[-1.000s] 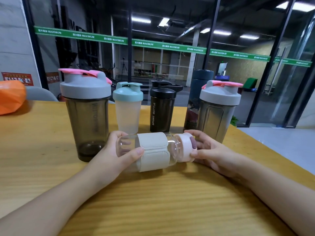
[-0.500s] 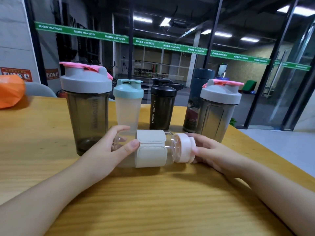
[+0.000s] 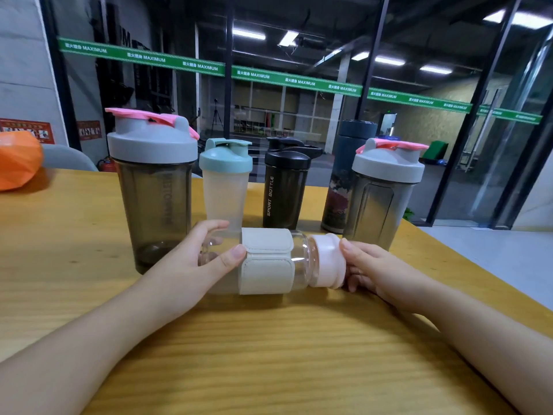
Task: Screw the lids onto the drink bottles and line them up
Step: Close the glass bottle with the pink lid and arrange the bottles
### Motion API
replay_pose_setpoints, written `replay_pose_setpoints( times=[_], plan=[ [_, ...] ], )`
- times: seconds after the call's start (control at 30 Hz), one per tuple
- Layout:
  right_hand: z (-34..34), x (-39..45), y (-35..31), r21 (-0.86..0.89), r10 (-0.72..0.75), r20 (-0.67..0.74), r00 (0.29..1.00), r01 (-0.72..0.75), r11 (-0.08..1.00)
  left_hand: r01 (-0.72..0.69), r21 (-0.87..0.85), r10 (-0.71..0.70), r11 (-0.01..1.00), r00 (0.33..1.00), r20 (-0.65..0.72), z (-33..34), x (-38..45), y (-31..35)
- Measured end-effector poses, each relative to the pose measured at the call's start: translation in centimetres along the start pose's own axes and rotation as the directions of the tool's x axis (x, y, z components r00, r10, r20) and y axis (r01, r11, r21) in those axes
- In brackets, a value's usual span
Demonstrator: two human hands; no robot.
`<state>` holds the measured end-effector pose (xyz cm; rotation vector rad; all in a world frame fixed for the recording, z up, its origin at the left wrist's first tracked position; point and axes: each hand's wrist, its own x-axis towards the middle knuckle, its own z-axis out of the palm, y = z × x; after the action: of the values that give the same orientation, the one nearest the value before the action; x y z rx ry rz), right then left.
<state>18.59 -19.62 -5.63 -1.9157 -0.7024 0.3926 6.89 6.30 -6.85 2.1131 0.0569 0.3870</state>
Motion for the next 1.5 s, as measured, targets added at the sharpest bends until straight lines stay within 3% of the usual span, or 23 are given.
replay_pose_setpoints(
  times=[0.33, 0.5, 0.73, 0.93, 1.1, 1.2, 1.33, 1.5],
  plan=[
    [-1.0, -0.4, 0.0, -0.044, -0.069, 0.195, 0.978, 0.079, 0.996, -0.004, 0.013, 0.004, 1.000, 1.000, -0.001, -0.2, 0.0, -0.2],
    [-0.8, -0.5, 0.0, -0.006, -0.048, 0.114, 0.992, 0.049, 0.999, 0.001, 0.008, -0.001, 1.000, 1.000, 0.003, -0.3, 0.2, -0.2],
    [0.7, -0.5, -0.8, -0.232, 0.004, -0.086, 0.996, -0.024, 0.972, 0.031, -0.002, -0.031, 1.000, 0.999, 0.019, -0.5, 0.1, -0.3],
    [0.9, -0.5, -0.9, -0.264, 0.034, -0.062, 0.997, -0.050, 0.963, 0.042, -0.054, -0.042, 0.998, 0.999, 0.018, -0.6, 0.3, -0.3],
    [-0.2, -0.6, 0.1, -0.069, -0.109, 0.087, 0.990, 0.115, 0.991, 0.019, -0.067, -0.018, 0.998, 1.000, 0.019, -0.6, 0.2, -0.4],
    [-0.5, -0.8, 0.0, -0.070, -0.163, 0.134, 0.977, 0.174, 0.982, 0.021, -0.075, -0.020, 0.997, 0.999, 0.025, -0.6, 0.2, -0.5],
    [-0.4, -0.8, -0.3, -0.054, -0.134, 0.109, 0.985, 0.141, 0.989, 0.023, -0.066, -0.021, 0.998, 0.999, 0.033, -0.6, 0.3, -0.6],
    [0.4, -0.5, -0.2, -0.259, -0.079, -0.027, 0.996, 0.070, 0.963, 0.034, -0.066, -0.032, 0.997, 0.999, 0.036, -0.7, 0.2, -0.5]
  ],
)
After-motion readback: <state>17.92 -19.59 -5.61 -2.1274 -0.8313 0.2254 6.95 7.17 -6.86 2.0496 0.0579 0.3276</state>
